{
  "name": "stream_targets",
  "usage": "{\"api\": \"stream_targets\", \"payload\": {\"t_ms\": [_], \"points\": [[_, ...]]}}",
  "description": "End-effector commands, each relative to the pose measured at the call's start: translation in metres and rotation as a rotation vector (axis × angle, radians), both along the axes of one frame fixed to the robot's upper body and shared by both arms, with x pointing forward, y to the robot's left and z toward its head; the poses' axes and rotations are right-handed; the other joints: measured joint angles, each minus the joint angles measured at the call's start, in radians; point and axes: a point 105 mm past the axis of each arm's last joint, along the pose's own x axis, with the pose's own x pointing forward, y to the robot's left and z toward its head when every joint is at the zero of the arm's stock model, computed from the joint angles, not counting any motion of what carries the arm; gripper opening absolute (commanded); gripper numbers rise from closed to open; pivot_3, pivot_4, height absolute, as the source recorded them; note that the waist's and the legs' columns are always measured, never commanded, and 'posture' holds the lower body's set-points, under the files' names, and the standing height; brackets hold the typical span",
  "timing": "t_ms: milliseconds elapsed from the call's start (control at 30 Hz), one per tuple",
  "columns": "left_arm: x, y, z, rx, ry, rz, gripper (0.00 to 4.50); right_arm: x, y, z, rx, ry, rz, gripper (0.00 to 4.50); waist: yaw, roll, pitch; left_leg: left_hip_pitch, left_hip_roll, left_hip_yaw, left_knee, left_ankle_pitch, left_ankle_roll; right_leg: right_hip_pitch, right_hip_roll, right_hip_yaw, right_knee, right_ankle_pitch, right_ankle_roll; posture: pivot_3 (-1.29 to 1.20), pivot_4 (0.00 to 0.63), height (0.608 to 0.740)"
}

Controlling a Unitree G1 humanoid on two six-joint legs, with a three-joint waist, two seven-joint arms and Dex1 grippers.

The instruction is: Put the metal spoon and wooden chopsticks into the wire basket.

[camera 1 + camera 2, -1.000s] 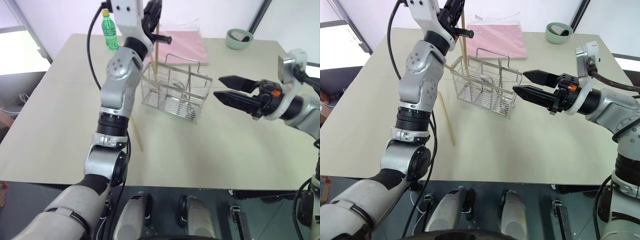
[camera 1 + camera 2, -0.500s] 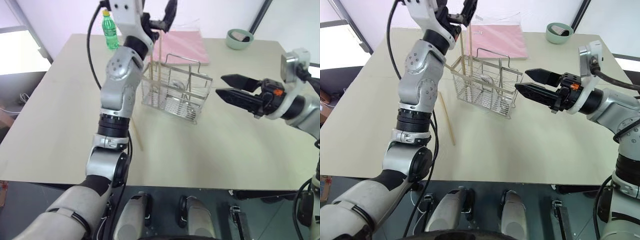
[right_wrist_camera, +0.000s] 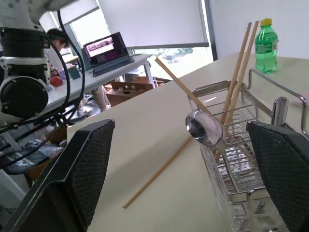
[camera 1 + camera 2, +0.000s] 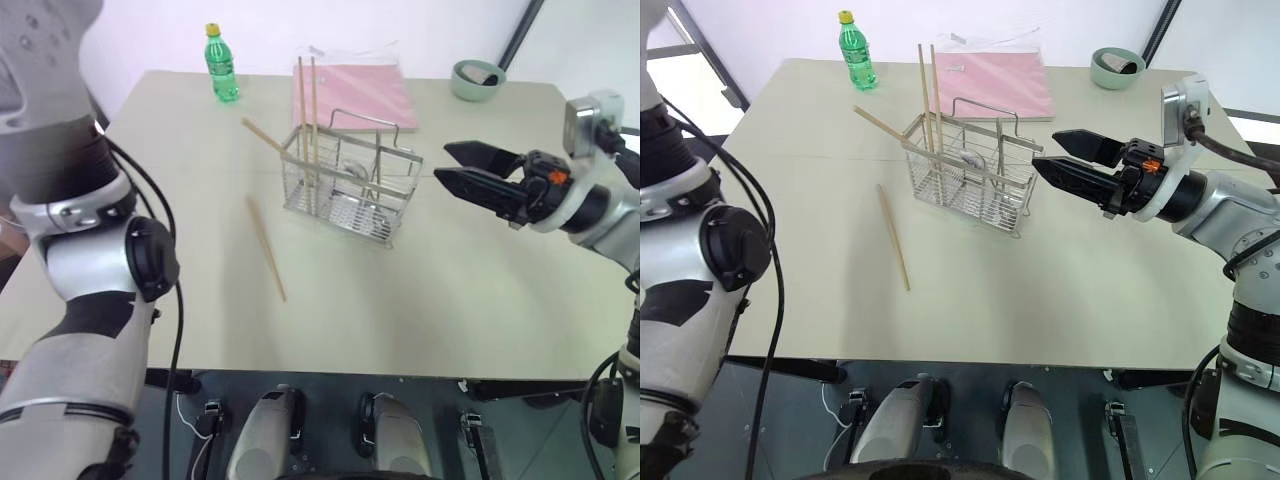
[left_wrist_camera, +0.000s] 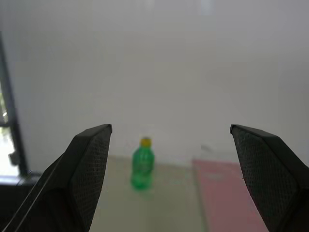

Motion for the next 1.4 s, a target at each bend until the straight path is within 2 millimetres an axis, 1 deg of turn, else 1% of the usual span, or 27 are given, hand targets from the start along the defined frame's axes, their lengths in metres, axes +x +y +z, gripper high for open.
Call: {"api": "stream_targets", "payload": {"t_ms": [33,67,133,200,233,333,400,467,733,933,1067,1167,1267,1300,1367,1400], "points": [[0.001,0.01,-0.052,-0.054,0.246,0.086,4.11,0.0,0.0,0.012,0.009,-0.058,0.006,4.5,-0.001,-0.001,0.0,0.0,0.0,0.0,0.0,0.0,-0.001,0.0,0.0,0.0,0.0,0.0,0.0,0.0,0.15,0.686],[0.001,0.01,-0.067,-0.061,0.309,0.098,4.11,0.0,0.001,0.012,0.007,-0.057,0.009,4.5,-0.001,-0.001,0.0,-0.001,0.0,0.0,0.0,0.003,-0.005,-0.001,0.0,0.0,0.0,0.0,0.0,0.0,0.15,0.686],[0.001,0.006,-0.095,-0.067,0.408,0.103,4.11,0.001,0.002,0.011,0.0,-0.056,0.013,4.5,-0.003,-0.002,0.001,-0.002,0.0,0.0,0.0,0.004,-0.007,-0.002,0.0,0.0,0.0,0.0,0.0,0.0,0.15,0.686],[0.002,-0.004,-0.126,-0.079,0.514,0.077,4.11,0.002,0.003,0.011,-0.006,-0.055,0.017,4.5,-0.004,-0.002,0.001,-0.003,0.0,0.0,-0.001,0.004,-0.008,-0.003,0.0,0.0,0.0,0.0,0.0,0.0,0.15,0.686],[0.002,-0.01,-0.137,-0.087,0.552,0.057,4.11,0.003,0.003,0.011,-0.007,-0.055,0.018,4.5,-0.004,-0.002,0.001,-0.003,0.0,0.0,-0.001,0.003,-0.01,-0.003,0.0,0.0,0.0,0.0,0.0,0.0,0.15,0.686],[0.003,-0.021,-0.158,-0.094,0.623,0.035,4.11,0.004,0.004,0.011,-0.009,-0.056,0.019,4.5,-0.003,-0.002,0.001,-0.002,0.0,0.0,-0.001,0.003,-0.011,-0.003,0.0,0.0,0.0,0.0,0.0,0.0,0.15,0.686],[0.004,-0.035,-0.176,-0.083,0.684,0.0,4.11,0.004,0.006,0.009,-0.009,-0.054,0.02,4.5,-0.003,-0.002,0.001,-0.002,0.0,0.0,-0.001,0.003,-0.011,-0.003,0.0,0.0,0.0,0.0,0.0,0.0,0.15,0.686],[0.005,-0.045,-0.188,-0.064,0.721,-0.032,4.11,0.003,0.007,0.008,-0.009,-0.053,0.021,4.5,-0.002,-0.002,0.001,-0.002,0.0,0.0,-0.001,0.003,-0.011,-0.003,-0.001,0.0,0.0,0.0,0.0,0.0,0.15,0.686],[0.013,-0.068,-0.226,-0.04,0.839,-0.106,4.11,-0.003,0.005,0.003,-0.013,-0.054,0.012,4.5,-0.002,-0.002,0.001,-0.003,0.0,0.0,-0.001,0.003,-0.011,-0.003,-0.001,0.0,0.0,0.0,0.0,0.0,0.15,0.686],[0.019,-0.076,-0.249,-0.013,0.905,-0.137,4.11,-0.006,0.003,0.004,-0.014,-0.06,0.004,4.5,-0.003,-0.002,0.001,-0.003,0.0,0.0,-0.001,0.003,-0.011,-0.004,-0.001,0.0,0.0,0.0,0.0,0.0,0.15,0.686],[0.021,-0.072,-0.266,-0.005,0.958,-0.123,4.11,-0.006,0.002,0.004,-0.009,-0.066,-0.006,4.5,-0.002,0.0,0.0,-0.002,0.0,0.0,-0.001,0.002,-0.01,-0.003,-0.001,0.0,0.0,0.0,0.0,0.0,0.15,0.686],[0.023,-0.073,-0.269,-0.033,0.963,-0.132,3.31,-0.006,0.001,0.004,-0.007,-0.066,-0.01,4.5,-0.002,0.001,-0.002,0.0,0.0,0.0,-0.001,-0.001,-0.004,-0.002,-0.002,0.0,0.0,0.0,0.0,0.0,0.15,0.686],[0.025,-0.072,-0.266,-0.039,0.951,-0.125,1.77,-0.006,0.0,0.004,-0.007,-0.065,-0.013,4.5,0.001,0.002,-0.002,0.0,0.0,0.0,-0.001,-0.001,-0.004,-0.001,-0.002,0.0,0.0,0.0,-0.001,0.0,0.15,0.686],[0.026,-0.072,-0.265,-0.042,0.948,-0.121,1.34,-0.006,0.0,0.004,-0.007,-0.065,-0.013,4.5,0.001,0.002,-0.002,0.0,0.0,0.0,-0.001,-0.001,-0.004,-0.001,-0.002,0.0,0.0,0.0,-0.001,0.0,0.15,0.686],[0.028,-0.071,-0.261,-0.045,0.93,-0.113,0.22,-0.006,-0.001,0.004,-0.007,-0.065,-0.015,4.5,0.003,0.002,-0.002,0.0,0.0,0.0,-0.001,-0.001,-0.004,-0.001,-0.002,0.0,0.0,0.0,0.0,0.0,0.15,0.686],[0.03,-0.068,-0.257,-0.034,0.905,-0.1,0.05,-0.005,-0.001,0.003,-0.006,-0.064,-0.016,4.5,0.004,0.002,-0.002,-0.001,0.0,0.0,-0.001,-0.001,-0.004,-0.001,-0.002,0.0,0.0,0.0,0.0,0.0,0.15,0.686]]}}
